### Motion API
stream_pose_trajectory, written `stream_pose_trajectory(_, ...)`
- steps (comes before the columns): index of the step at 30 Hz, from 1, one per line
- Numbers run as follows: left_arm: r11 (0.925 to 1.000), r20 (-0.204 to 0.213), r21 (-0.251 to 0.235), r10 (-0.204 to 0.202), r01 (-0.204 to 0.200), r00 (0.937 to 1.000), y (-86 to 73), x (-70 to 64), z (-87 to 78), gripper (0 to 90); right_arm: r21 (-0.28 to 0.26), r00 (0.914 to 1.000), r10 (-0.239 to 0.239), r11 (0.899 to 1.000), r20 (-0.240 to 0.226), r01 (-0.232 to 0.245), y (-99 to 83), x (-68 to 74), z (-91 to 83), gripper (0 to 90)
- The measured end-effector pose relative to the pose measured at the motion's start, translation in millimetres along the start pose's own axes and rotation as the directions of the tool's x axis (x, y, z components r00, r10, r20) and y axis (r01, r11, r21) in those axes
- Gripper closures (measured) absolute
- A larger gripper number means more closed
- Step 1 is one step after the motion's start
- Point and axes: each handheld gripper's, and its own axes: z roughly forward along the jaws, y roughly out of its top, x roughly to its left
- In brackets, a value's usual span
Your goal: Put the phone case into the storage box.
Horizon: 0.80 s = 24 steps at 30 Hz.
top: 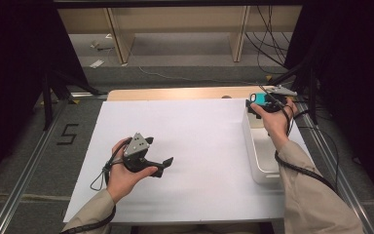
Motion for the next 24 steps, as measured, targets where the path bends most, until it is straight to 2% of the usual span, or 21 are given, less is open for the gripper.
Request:
stream_pose_trajectory(9,1.0,-0.003,0.001,-0.003,0.003,1.0,-0.3,0.5,-0.1,0.0,-0.016,1.0,-0.001,1.0,-0.008,0.001,3.8,-1.3,-3.4,1.6)
stream_pose_trajectory(14,1.0,-0.004,0.0,-0.002,0.002,1.0,-0.1,0.5,-0.4,0.0,-0.025,1.0,0.006,1.0,-0.003,-0.006,7.2,-2.4,-9.2,1.6)
stream_pose_trajectory(24,1.0,-0.006,-0.002,-0.003,0.003,1.0,0.1,0.8,-1.2,0.0,-0.016,0.9995,-0.007,1.0,-0.032,0.006,11.6,0.8,-25.8,1.8)
